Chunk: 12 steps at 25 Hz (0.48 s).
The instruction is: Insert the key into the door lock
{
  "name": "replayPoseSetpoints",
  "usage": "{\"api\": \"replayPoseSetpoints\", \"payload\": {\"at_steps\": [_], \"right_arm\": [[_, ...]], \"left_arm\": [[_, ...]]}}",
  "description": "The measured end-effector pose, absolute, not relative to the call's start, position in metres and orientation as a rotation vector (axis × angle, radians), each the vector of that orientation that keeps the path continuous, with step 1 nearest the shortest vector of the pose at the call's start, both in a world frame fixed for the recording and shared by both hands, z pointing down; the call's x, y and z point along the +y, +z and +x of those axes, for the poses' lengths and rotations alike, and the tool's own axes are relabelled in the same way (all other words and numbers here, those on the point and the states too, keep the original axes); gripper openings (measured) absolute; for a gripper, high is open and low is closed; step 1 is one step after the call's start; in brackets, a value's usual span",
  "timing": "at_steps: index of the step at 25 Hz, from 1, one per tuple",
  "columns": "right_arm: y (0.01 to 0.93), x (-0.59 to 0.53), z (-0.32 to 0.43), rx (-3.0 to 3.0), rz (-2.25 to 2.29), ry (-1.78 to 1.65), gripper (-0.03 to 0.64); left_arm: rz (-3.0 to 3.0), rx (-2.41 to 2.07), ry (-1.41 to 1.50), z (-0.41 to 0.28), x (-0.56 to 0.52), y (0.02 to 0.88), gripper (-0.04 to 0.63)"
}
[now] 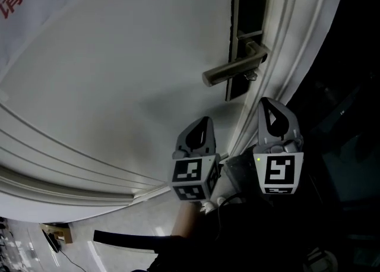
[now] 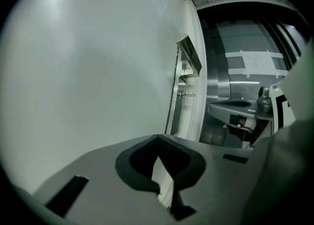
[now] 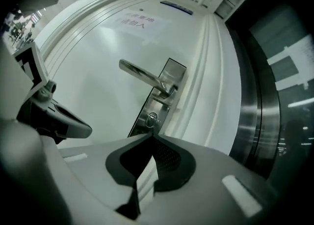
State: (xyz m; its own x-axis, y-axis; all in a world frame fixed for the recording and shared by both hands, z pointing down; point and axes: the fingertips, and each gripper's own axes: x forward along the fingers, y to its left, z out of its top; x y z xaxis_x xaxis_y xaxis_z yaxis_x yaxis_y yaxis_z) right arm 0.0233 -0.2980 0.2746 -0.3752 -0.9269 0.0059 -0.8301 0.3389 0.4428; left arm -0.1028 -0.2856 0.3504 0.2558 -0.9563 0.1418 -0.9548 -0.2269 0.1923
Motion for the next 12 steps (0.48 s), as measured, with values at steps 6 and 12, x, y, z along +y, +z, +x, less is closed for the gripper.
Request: {"api": "replayPoseSetpoints", "payload": {"at_steps": [6,12], "right_arm": [[0.284,-0.297,0.021,-2.376,1.539,-0.510,0.000],[0.287,-0.295,0.018,-2.382,1.507,-0.514,0.000]], "left_arm": [[2.295,-1.780,-0.010,-0.096,-0.284,0.354,0.000],[2.292,-1.779,-0.017,-0.093,-0.283,0.351,0.000]]}}
